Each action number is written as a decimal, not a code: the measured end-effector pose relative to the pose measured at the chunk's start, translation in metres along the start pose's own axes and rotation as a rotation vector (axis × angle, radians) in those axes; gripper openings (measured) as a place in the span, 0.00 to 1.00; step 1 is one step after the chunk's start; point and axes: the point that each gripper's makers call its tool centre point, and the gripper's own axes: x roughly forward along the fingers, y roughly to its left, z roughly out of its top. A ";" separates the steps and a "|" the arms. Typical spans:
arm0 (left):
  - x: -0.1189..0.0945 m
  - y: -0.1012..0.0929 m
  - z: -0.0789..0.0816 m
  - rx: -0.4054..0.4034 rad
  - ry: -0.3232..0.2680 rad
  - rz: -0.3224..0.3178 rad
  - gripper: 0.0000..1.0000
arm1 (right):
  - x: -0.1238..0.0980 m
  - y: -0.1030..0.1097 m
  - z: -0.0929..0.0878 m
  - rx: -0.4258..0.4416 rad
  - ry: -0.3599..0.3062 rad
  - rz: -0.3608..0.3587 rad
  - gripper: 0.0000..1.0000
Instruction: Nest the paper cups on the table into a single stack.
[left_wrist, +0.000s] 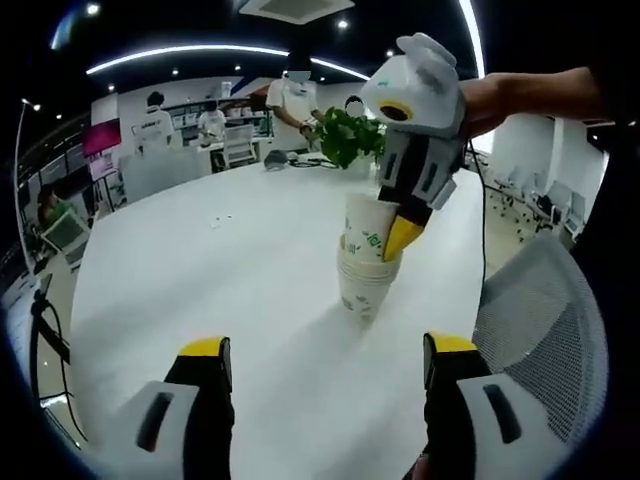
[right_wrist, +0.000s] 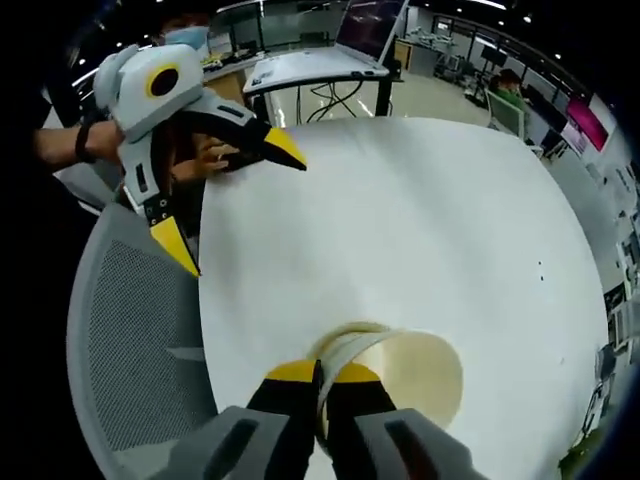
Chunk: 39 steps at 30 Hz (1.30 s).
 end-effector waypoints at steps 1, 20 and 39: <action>0.000 0.000 0.000 0.000 0.000 -0.001 0.76 | 0.001 0.001 -0.001 -0.002 0.001 0.004 0.00; 0.023 -0.014 0.007 0.044 0.025 -0.070 0.76 | -0.017 -0.001 -0.002 0.018 -0.067 -0.024 0.10; 0.087 -0.036 0.033 0.263 0.129 -0.242 0.78 | -0.033 -0.013 -0.060 0.089 -0.202 -0.124 0.53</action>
